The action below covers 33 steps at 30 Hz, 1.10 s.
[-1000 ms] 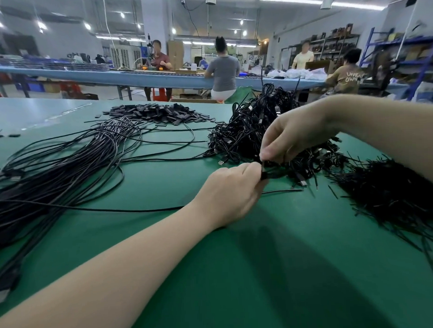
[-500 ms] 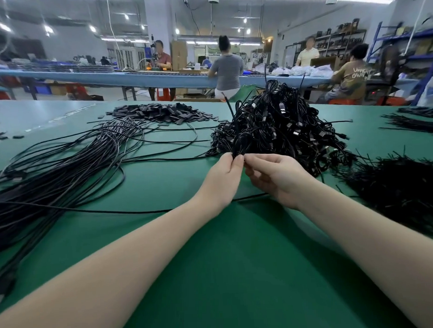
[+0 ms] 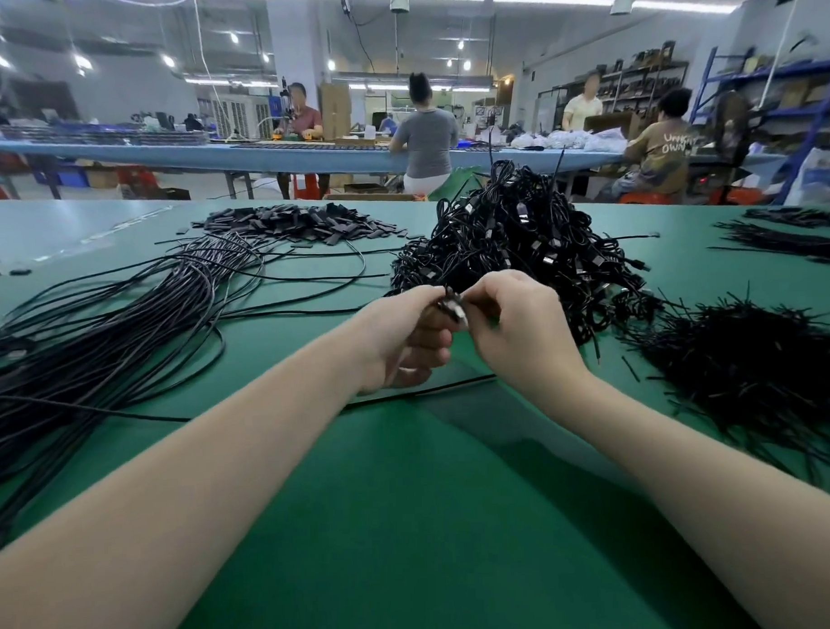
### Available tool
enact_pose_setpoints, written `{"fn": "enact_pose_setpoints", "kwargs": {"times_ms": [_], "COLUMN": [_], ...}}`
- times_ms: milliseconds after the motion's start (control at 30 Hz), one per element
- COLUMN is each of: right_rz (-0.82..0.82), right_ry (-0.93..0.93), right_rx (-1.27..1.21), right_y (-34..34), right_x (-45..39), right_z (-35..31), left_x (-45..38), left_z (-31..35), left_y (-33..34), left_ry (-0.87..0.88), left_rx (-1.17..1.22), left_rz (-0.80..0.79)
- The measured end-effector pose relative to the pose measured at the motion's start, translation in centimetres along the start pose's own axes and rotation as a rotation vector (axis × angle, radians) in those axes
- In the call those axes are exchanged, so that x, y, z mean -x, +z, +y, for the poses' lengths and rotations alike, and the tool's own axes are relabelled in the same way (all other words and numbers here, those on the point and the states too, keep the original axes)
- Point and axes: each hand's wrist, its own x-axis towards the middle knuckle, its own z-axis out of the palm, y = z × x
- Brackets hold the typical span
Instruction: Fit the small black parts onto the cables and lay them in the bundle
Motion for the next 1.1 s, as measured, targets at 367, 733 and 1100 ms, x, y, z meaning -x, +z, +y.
{"fn": "enact_pose_setpoints", "kwargs": {"times_ms": [367, 733, 1100], "right_rz": [0.116, 0.184, 0.251], "right_ry": [-0.178, -0.187, -0.320], "right_rx": [0.031, 0.004, 0.013], "right_y": [0.1, -0.6, -0.6], "right_x": [0.6, 0.0, 0.0], "right_z": [0.3, 0.4, 0.2], "left_x": [0.1, 0.3, 0.5], "left_z": [1.4, 0.6, 1.8], "left_y": [0.2, -0.5, -0.2], "left_ry": [0.406, 0.295, 0.094], "left_rx": [-0.117, -0.204, -0.104], "left_rz": [0.156, -0.073, 0.000]}}
